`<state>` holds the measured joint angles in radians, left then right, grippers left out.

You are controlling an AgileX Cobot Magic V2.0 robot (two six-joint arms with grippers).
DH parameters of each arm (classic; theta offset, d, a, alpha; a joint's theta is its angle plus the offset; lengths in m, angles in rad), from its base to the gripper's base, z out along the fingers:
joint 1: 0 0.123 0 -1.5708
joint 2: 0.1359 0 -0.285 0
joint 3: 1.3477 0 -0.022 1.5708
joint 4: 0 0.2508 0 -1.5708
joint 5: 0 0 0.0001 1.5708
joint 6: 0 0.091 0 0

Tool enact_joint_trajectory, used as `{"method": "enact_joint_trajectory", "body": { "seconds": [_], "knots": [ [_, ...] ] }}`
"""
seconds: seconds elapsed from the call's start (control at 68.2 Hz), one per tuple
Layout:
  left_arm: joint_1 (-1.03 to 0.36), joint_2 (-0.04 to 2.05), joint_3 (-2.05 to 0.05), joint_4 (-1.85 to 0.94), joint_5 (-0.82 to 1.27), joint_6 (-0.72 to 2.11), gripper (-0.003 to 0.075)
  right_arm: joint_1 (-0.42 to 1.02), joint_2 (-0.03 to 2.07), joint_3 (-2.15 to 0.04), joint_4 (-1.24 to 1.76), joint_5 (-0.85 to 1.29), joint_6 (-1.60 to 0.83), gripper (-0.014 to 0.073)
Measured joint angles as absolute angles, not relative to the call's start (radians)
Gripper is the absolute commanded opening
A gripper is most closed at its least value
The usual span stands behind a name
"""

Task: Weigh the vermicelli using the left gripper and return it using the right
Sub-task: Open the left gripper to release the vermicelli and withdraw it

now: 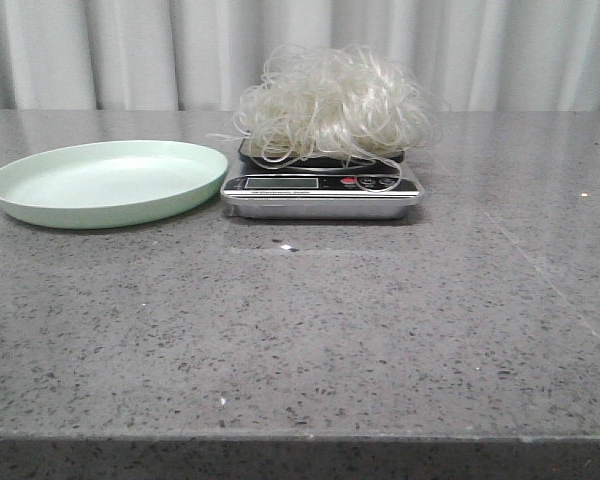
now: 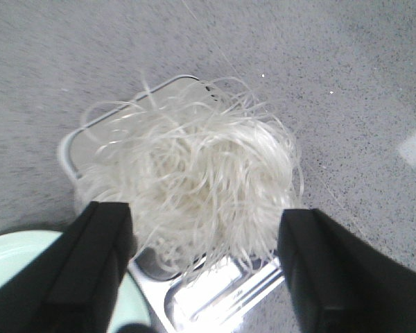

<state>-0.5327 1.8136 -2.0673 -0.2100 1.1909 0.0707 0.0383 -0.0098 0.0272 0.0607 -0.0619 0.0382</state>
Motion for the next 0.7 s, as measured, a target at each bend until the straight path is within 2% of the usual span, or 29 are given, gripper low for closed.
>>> {"method": "enact_joint_trajectory", "body": {
  "seconds": [0.176, 0.484, 0.704],
  "knots": [
    [-0.535, 1.597, -1.846, -0.201, 1.040, 0.097, 0.0379, 0.038, -0.010, 0.027, 0.061, -0.062, 0.038, 0.0157],
    [-0.535, 1.105, -1.261, -0.197, 0.688, 0.106, 0.0289, 0.038, -0.010, 0.027, 0.061, -0.062, 0.038, 0.0157],
    [-0.535, 0.780, -0.924, -0.189, 0.522, 0.108, 0.0244, 0.038, -0.010, 0.027, 0.061, -0.062, 0.038, 0.0157]
  ]
}}
